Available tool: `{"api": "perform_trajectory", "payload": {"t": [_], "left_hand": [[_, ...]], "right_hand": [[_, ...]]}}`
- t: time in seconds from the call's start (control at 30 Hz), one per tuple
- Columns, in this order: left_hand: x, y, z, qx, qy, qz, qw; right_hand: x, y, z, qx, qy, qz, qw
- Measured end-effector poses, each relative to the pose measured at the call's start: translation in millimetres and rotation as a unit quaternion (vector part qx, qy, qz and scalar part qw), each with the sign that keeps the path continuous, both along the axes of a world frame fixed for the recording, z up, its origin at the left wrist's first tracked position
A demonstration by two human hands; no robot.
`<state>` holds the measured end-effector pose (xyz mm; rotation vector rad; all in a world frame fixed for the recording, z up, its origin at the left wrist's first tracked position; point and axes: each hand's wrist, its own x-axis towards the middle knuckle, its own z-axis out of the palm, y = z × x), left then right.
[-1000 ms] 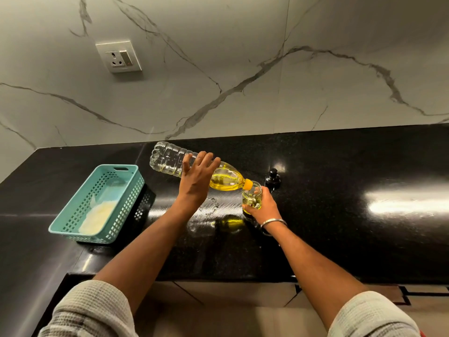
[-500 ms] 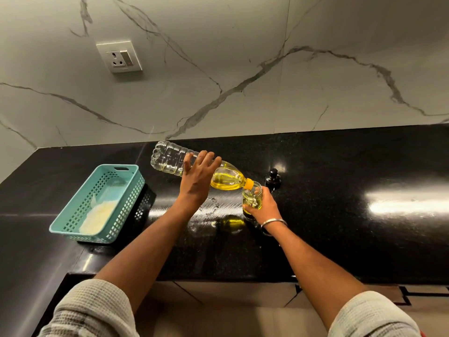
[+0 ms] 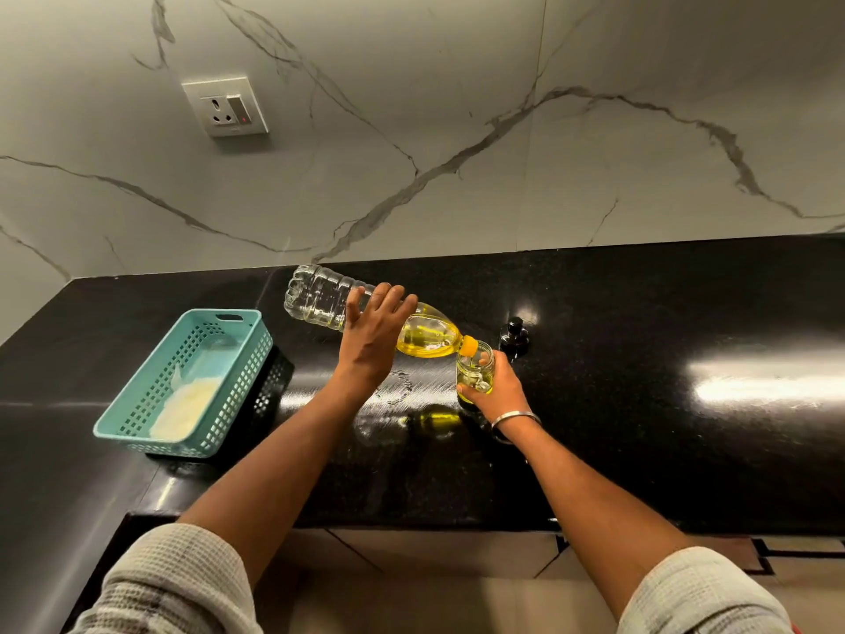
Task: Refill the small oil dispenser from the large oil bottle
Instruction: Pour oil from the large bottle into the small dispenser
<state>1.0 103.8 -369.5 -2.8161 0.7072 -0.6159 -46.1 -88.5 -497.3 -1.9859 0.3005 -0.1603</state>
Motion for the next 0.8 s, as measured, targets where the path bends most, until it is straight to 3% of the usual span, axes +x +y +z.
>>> {"api": "perform_trajectory", "payload": {"t": [0.8], "left_hand": [[0.5, -1.5, -0.7, 0.005, 0.010, 0.003, 1.000]], "right_hand": [[0.2, 0.1, -0.3, 0.001, 0.005, -0.005, 1.000]]}}
